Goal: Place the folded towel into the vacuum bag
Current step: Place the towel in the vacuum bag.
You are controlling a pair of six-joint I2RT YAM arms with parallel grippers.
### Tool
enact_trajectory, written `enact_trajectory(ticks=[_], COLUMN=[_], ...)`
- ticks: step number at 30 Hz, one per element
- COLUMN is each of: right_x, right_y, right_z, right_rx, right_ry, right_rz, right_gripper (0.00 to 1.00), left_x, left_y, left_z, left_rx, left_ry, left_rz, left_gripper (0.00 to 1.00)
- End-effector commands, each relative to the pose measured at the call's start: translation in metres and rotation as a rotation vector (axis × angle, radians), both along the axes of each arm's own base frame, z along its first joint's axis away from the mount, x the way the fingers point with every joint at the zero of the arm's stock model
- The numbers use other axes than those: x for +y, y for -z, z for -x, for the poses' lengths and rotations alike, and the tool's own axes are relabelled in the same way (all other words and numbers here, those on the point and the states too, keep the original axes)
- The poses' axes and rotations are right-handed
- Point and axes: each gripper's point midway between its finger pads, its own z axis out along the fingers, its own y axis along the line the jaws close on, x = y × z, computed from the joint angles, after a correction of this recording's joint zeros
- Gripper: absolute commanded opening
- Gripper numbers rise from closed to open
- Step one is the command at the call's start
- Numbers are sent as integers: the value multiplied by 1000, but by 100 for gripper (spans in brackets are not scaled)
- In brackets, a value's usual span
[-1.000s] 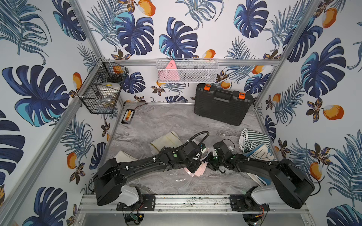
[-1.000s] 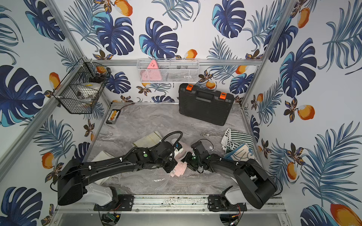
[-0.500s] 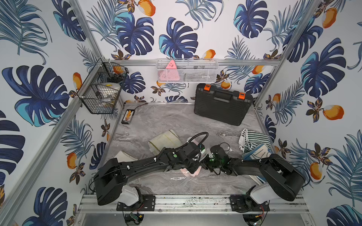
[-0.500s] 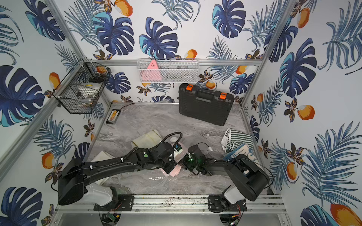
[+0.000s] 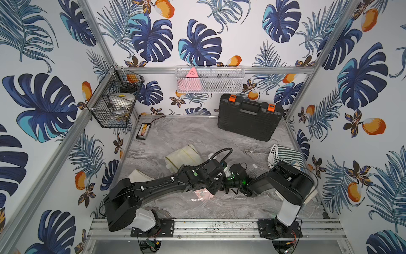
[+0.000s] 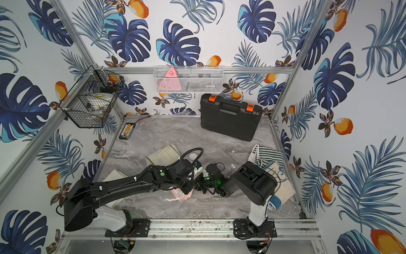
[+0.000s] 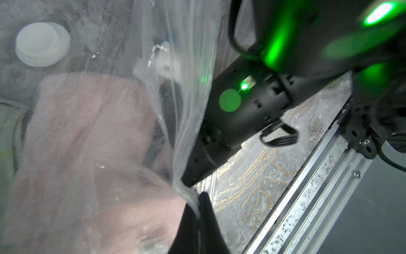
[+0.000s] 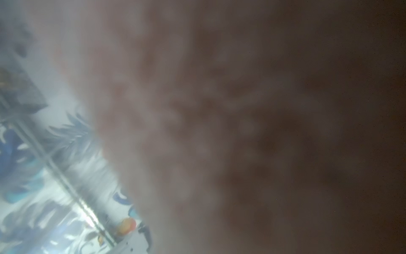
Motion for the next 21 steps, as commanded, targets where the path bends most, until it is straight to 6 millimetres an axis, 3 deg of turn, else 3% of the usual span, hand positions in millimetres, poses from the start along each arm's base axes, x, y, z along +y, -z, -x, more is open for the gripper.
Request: enact_trajectory(ticks=[1, 4, 6, 13, 15, 21], right_x=[17, 21, 27, 59, 69, 89], right_y=[-11, 3, -1, 0, 1, 9], right_z=[-6, -2, -3, 3, -1, -24], right_rx=[40, 30, 1, -81, -108, -122], right_ry=[72, 81, 78, -2, -14, 2], right_rz=[-140, -118, -124, -38, -17, -6], right_gripper=[0, 0, 0, 0, 0, 0], left_x=[-17, -15, -14, -6, -6, -3], left_y=[-11, -13, -17, -51, -58, -53], left_z=[-3, -3, -4, -21, -22, -19], left_rx=[-16, -19, -24, -49, -42, -18], left_ry=[18, 16, 13, -44, -37, -27], left_rz=[83, 86, 98, 197, 223, 209], left_gripper=[0, 0, 0, 0, 0, 0])
